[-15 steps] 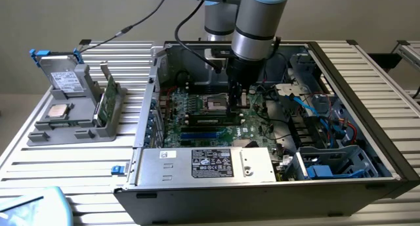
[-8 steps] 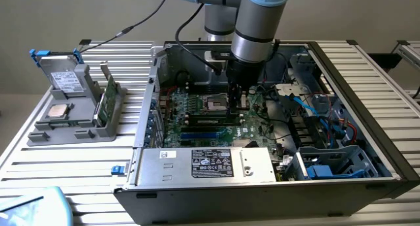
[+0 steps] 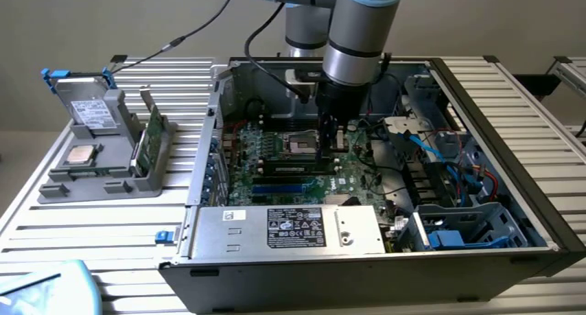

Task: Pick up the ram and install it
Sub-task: 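Press down the ram until it locks into place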

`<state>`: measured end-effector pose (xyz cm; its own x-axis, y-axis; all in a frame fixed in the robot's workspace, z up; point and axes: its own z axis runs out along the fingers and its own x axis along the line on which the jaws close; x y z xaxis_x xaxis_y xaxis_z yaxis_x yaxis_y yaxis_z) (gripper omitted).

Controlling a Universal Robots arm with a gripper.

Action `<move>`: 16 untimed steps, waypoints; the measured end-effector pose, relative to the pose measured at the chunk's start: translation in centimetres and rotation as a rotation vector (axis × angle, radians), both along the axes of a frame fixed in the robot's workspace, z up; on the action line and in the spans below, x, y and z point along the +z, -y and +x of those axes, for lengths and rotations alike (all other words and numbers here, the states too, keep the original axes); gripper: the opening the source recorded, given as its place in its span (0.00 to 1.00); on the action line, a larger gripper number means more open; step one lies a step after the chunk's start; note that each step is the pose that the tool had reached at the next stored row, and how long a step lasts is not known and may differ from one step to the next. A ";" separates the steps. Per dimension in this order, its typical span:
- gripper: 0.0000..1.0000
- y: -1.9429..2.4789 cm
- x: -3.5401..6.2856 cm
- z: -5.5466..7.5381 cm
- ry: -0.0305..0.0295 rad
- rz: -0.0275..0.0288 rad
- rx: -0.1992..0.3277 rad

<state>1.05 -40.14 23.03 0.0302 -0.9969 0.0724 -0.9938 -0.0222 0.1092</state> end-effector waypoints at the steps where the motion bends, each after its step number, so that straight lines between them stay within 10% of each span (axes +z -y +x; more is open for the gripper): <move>1: 0.11 0.01 0.49 0.0 -0.0006 -0.0013 0.000; 16: 0.11 0.02 1.18 -3.1 0.0128 -0.0016 0.000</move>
